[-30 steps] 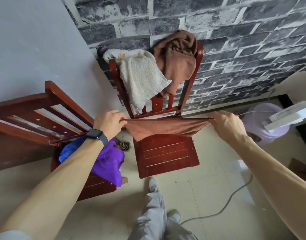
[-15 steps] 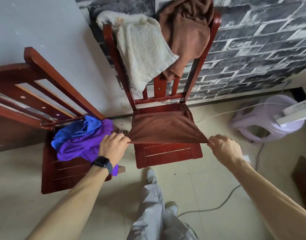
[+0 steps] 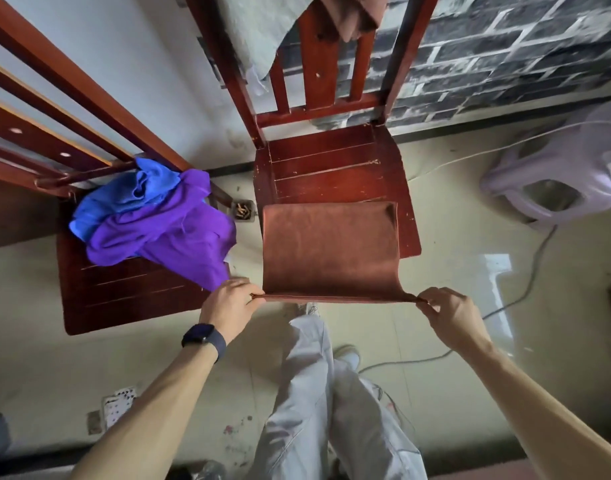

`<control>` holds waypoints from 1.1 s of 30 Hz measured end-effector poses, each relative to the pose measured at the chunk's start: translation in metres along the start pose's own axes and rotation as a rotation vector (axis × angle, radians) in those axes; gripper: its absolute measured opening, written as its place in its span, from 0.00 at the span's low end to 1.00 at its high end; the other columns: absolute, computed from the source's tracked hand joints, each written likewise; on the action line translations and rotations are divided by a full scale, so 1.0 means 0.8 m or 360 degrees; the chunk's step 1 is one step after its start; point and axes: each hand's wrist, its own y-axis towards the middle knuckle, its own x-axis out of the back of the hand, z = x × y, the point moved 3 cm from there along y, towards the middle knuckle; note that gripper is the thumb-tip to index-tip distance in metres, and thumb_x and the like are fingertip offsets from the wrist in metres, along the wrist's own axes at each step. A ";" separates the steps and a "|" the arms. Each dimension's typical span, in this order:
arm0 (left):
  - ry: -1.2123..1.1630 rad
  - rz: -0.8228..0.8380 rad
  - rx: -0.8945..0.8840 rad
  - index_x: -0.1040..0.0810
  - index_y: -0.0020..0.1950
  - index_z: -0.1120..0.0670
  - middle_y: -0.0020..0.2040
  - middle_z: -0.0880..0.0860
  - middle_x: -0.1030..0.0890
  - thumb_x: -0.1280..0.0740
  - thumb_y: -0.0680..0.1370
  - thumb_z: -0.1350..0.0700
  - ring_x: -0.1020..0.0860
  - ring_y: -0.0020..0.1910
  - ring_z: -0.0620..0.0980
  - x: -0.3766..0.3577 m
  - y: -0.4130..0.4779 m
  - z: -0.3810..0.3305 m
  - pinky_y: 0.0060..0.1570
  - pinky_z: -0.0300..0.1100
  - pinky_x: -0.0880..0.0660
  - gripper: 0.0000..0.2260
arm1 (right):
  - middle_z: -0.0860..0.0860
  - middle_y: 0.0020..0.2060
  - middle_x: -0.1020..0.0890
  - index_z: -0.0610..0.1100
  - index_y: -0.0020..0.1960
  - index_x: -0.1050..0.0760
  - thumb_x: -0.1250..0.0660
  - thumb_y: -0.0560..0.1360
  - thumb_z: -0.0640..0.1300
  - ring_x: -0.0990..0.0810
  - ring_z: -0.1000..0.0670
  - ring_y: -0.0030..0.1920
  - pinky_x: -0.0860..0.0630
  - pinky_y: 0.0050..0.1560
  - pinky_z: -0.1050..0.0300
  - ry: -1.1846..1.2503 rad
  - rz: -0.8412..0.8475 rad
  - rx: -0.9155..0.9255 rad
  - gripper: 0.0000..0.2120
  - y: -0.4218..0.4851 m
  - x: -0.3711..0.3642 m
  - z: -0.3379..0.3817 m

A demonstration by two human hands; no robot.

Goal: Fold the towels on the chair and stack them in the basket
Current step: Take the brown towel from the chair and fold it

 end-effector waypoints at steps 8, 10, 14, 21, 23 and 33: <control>-0.0355 0.0003 0.0219 0.16 0.50 0.48 0.46 0.50 0.14 0.28 0.76 0.53 0.18 0.47 0.50 0.030 0.106 0.001 0.47 0.42 0.23 0.05 | 0.46 0.41 0.14 0.44 0.49 0.19 0.30 0.75 0.39 0.16 0.41 0.44 0.21 0.43 0.49 0.0113 -0.0079 0.0142 0.03 0.090 0.016 0.026; -0.0294 0.0002 0.0199 0.16 0.50 0.46 0.46 0.49 0.14 0.29 0.76 0.52 0.18 0.48 0.51 0.031 0.140 0.000 0.47 0.45 0.22 0.04 | 0.43 0.41 0.15 0.43 0.50 0.21 0.32 0.75 0.39 0.17 0.38 0.43 0.21 0.41 0.47 0.0047 -0.0111 0.0182 0.04 0.125 0.017 0.032; -0.0182 -0.0030 0.0243 0.17 0.52 0.44 0.49 0.48 0.15 0.30 0.76 0.50 0.19 0.52 0.53 0.031 0.198 -0.005 0.47 0.44 0.23 0.06 | 0.43 0.43 0.16 0.46 0.54 0.20 0.34 0.76 0.40 0.18 0.38 0.44 0.21 0.44 0.47 -0.0002 -0.0079 0.0142 0.09 0.189 0.016 0.043; -0.0098 -0.0024 0.0265 0.20 0.52 0.46 0.50 0.50 0.16 0.34 0.78 0.51 0.20 0.52 0.56 0.019 0.262 0.005 0.42 0.43 0.26 0.05 | 0.40 0.46 0.18 0.46 0.60 0.20 0.36 0.78 0.41 0.19 0.34 0.45 0.22 0.44 0.46 -0.0124 -0.0190 0.0182 0.12 0.256 0.012 0.061; -0.0061 -0.0021 0.0238 0.21 0.53 0.46 0.51 0.51 0.16 0.35 0.79 0.52 0.20 0.53 0.57 0.018 0.271 0.006 0.42 0.45 0.25 0.05 | 0.40 0.45 0.19 0.46 0.60 0.21 0.37 0.77 0.41 0.20 0.33 0.44 0.21 0.44 0.45 -0.0140 -0.0191 0.0171 0.13 0.266 0.010 0.065; 0.0191 0.0055 0.0186 0.23 0.63 0.43 0.59 0.50 0.18 0.36 0.80 0.51 0.21 0.58 0.57 0.004 0.294 0.009 0.46 0.46 0.25 0.12 | 0.40 0.48 0.18 0.46 0.61 0.21 0.37 0.79 0.42 0.19 0.34 0.46 0.21 0.45 0.46 -0.0288 -0.0146 0.0076 0.12 0.290 -0.005 0.068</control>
